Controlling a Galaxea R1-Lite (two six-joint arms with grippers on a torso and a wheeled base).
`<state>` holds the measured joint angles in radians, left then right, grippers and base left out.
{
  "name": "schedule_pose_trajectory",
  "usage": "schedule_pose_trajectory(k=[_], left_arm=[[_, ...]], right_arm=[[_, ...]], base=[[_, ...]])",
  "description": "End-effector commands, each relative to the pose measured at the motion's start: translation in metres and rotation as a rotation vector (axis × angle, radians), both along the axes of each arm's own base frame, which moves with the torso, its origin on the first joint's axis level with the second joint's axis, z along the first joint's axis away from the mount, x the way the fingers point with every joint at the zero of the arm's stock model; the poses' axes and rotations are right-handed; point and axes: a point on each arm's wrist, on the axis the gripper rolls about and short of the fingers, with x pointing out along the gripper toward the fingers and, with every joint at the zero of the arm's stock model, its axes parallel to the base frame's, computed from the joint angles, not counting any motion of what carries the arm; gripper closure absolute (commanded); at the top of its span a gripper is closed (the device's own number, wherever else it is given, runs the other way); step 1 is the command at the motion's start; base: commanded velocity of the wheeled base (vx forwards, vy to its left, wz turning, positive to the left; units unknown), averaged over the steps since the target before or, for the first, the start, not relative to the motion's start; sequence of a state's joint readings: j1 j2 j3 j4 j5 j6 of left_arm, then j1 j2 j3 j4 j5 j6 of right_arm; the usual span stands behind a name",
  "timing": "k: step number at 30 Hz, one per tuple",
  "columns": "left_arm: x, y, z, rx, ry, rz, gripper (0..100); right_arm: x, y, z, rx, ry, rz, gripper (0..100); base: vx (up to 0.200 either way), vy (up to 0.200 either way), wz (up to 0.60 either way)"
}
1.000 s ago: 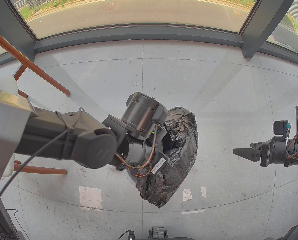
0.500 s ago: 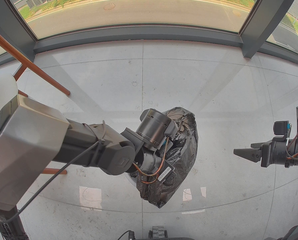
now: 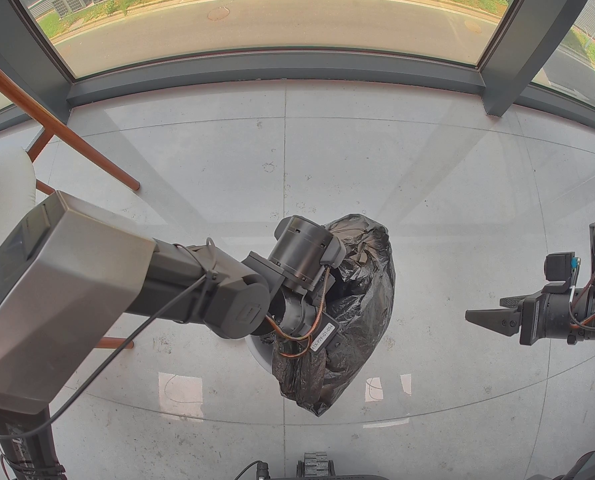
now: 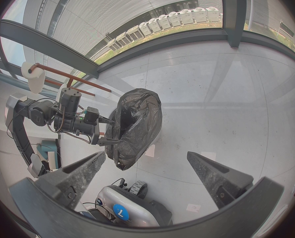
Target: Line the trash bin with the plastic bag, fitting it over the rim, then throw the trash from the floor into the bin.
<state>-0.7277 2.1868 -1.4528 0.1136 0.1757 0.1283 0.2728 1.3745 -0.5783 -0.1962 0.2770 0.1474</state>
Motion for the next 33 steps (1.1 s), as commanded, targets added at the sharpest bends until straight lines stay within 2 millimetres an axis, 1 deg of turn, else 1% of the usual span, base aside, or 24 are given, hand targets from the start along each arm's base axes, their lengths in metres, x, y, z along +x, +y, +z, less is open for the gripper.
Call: schedule_pose_trajectory(k=[1, 6, 11, 14, 15, 18, 22, 26, 27, 28, 29, 30, 31, 32, 33], left_arm=[[0.010, -0.003, -0.006, -0.001, -0.006, 0.029, 0], [0.018, -0.009, -0.014, 0.002, -0.009, 0.048, 0], [0.023, -0.012, -0.015, -0.005, -0.023, 0.091, 0], [0.026, -0.007, -0.015, -0.005, -0.024, 0.104, 0], [0.026, -0.007, -0.015, -0.006, -0.025, 0.104, 100], [0.026, -0.005, -0.015, -0.003, -0.023, 0.107, 100], [0.028, 0.004, -0.012, -0.002, -0.019, 0.126, 100], [0.022, 0.013, 0.015, -0.038, -0.059, 0.131, 100], [0.023, 0.018, 0.022, -0.049, -0.072, 0.142, 100], [0.024, 0.020, 0.024, -0.051, -0.074, 0.147, 100], [0.023, 0.030, 0.037, -0.064, -0.092, 0.162, 100], [0.022, 0.038, 0.044, -0.072, -0.100, 0.175, 100], [0.022, 0.044, 0.048, -0.073, -0.104, 0.184, 100], [0.024, 0.056, 0.050, -0.072, -0.103, 0.207, 100], [0.025, 0.063, 0.050, -0.067, -0.100, 0.223, 100]], right_arm=[[-0.004, 0.000, -0.001, -0.001, 0.003, 0.004, 0], [-0.009, -0.001, -0.003, -0.001, 0.006, 0.007, 0], [-0.011, -0.002, -0.002, 0.000, 0.000, 0.006, 0], [-0.010, -0.002, -0.002, 0.000, 0.000, 0.004, 0], [-0.010, -0.002, -0.002, 0.000, 0.001, 0.004, 0], [-0.010, -0.002, -0.002, 0.000, 0.001, 0.004, 0], [-0.011, -0.002, -0.002, 0.000, 0.001, 0.004, 0], [-0.012, -0.003, -0.003, -0.001, 0.003, 0.000, 0], [-0.013, -0.003, -0.004, -0.001, 0.003, 0.001, 0], [-0.013, -0.003, -0.003, 0.000, 0.001, 0.001, 0], [-0.014, -0.004, -0.003, 0.000, 0.001, -0.001, 0], [-0.015, -0.004, -0.004, -0.001, 0.003, 0.001, 0], [-0.015, -0.004, -0.004, -0.001, 0.004, 0.001, 0], [-0.016, -0.004, -0.004, -0.001, 0.004, 0.001, 0], [-0.016, -0.004, -0.004, -0.001, 0.003, 0.001, 0]], base=[[0.000, 0.000, 0.00], [0.000, 0.000, 0.00], [0.000, 0.000, 0.00], [0.000, 0.000, 0.00], [0.000, 0.000, 0.00], [0.000, 0.000, 0.00], [0.000, 0.000, 0.00], [0.000, 0.000, 0.00], [0.000, 0.000, 0.00], [0.000, 0.000, 0.00], [0.000, 0.000, 0.00], [0.000, 0.000, 0.00], [0.000, 0.000, 0.00], [0.000, 0.000, 0.00], [0.000, 0.000, 0.00]])
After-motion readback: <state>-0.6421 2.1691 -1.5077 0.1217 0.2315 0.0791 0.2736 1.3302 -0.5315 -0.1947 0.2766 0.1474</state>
